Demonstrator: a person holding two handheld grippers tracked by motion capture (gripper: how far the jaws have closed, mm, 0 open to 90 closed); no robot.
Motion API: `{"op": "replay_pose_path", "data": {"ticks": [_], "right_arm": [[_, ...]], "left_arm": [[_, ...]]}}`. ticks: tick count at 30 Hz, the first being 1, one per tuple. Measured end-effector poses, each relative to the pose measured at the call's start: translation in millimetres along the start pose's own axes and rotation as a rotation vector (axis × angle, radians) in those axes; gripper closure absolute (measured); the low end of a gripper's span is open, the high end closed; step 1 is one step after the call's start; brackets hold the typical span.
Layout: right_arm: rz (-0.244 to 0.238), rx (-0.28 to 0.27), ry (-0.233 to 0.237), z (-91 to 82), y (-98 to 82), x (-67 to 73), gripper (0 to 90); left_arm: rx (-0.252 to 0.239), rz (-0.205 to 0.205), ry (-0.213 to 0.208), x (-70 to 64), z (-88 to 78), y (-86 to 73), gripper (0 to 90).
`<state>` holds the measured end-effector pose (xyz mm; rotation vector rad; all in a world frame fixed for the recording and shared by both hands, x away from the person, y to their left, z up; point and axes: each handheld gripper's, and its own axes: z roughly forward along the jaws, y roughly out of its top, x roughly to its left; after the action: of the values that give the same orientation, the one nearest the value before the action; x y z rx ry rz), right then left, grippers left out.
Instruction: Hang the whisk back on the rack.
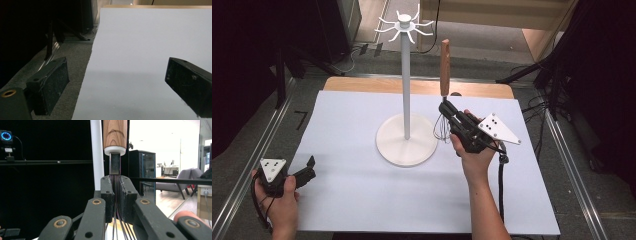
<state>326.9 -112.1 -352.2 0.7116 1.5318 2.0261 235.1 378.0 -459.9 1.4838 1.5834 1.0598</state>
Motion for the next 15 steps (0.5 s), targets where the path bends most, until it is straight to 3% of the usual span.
{"op": "replay_pose_path", "data": {"ticks": [15], "right_arm": [[-0.003, -0.018, 0.028, 14.2, 9.2, 5.9, 84.2]], "left_arm": [[0.002, 0.002, -0.002, -0.1, 0.1, 0.1, 6.0]]}}
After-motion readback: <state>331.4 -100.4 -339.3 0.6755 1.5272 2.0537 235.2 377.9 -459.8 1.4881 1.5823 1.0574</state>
